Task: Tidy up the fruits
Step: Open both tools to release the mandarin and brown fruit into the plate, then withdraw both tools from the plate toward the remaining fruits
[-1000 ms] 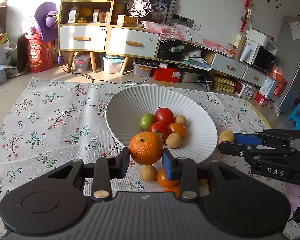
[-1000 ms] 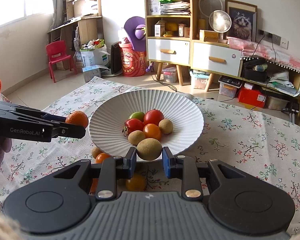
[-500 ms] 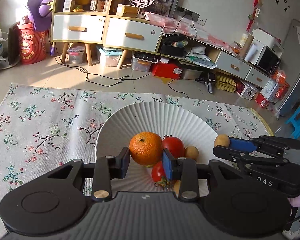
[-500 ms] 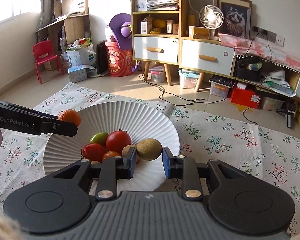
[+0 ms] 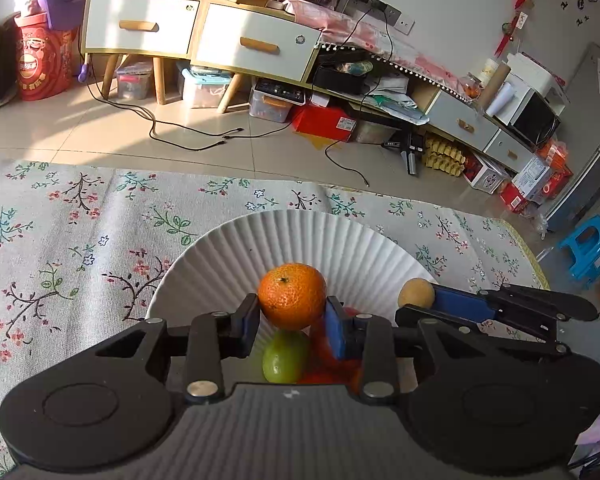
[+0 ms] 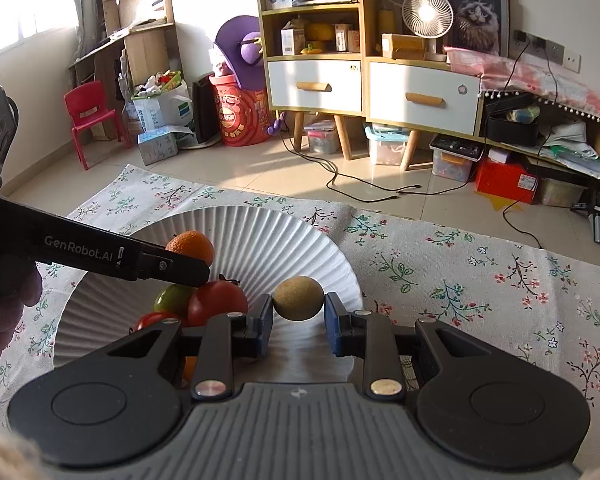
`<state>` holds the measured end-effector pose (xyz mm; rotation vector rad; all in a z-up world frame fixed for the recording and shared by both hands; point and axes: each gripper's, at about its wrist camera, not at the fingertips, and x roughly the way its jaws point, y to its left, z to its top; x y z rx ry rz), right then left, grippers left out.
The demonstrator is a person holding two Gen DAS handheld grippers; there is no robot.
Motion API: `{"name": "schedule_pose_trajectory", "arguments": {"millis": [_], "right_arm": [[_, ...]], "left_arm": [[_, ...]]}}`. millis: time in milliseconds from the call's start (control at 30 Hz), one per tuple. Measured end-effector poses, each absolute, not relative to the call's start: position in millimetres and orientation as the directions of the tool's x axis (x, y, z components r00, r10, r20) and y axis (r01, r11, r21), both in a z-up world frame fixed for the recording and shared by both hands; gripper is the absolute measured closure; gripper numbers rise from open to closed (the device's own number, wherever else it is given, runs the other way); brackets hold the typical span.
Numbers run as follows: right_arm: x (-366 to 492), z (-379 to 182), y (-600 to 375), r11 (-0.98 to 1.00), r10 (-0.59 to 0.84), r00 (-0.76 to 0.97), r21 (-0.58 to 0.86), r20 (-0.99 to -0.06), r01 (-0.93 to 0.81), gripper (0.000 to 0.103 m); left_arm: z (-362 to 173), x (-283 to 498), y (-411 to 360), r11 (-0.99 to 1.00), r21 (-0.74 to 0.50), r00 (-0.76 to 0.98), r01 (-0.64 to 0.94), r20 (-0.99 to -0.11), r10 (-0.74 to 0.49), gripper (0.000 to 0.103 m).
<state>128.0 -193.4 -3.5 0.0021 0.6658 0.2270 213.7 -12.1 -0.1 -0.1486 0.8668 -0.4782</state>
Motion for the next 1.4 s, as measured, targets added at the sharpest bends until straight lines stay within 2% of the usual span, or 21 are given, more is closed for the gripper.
{"name": "schedule_pose_trajectory", "arguments": {"millis": [633, 933, 1033, 1100, 1167, 1400], "right_arm": [[133.9, 3.6, -187.7, 0.969, 0.237, 0.751, 0.093, -0.616, -0.230, 0.075], [118.0, 16.1, -193.1, 0.975, 0.210, 0.769, 0.074, -0.604, -0.207, 0.058], [108.7, 20.3, -198.2, 0.980, 0.194, 0.775, 0.079, -0.602, -0.185, 0.050], [101.5, 23.1, -201.9, 0.982, 0.185, 0.780, 0.087, -0.598, -0.167, 0.040], [94.8, 25.3, -205.5, 0.983, 0.186, 0.781, 0.107, -0.597, -0.152, 0.038], [66.8, 28.0, -206.3, 0.983, 0.182, 0.780, 0.129, -0.599, -0.130, 0.029]], "left_arm": [[4.1, 213.6, -7.8, 0.877, -0.329, 0.549, 0.350, -0.686, -0.477, 0.068], [15.5, 195.3, -3.0, 0.887, -0.305, 0.589, 0.347, -0.665, -0.459, 0.044], [21.4, 184.8, 0.2, 0.891, -0.290, 0.599, 0.350, -0.662, -0.451, 0.035], [25.3, 175.9, 4.8, 0.892, -0.289, 0.609, 0.346, -0.654, -0.448, 0.027], [28.4, 167.3, 9.1, 0.892, -0.291, 0.614, 0.346, -0.648, -0.450, 0.022], [34.0, 131.3, 17.1, 0.912, -0.169, 0.637, 0.373, -0.668, -0.384, 0.016]]}}
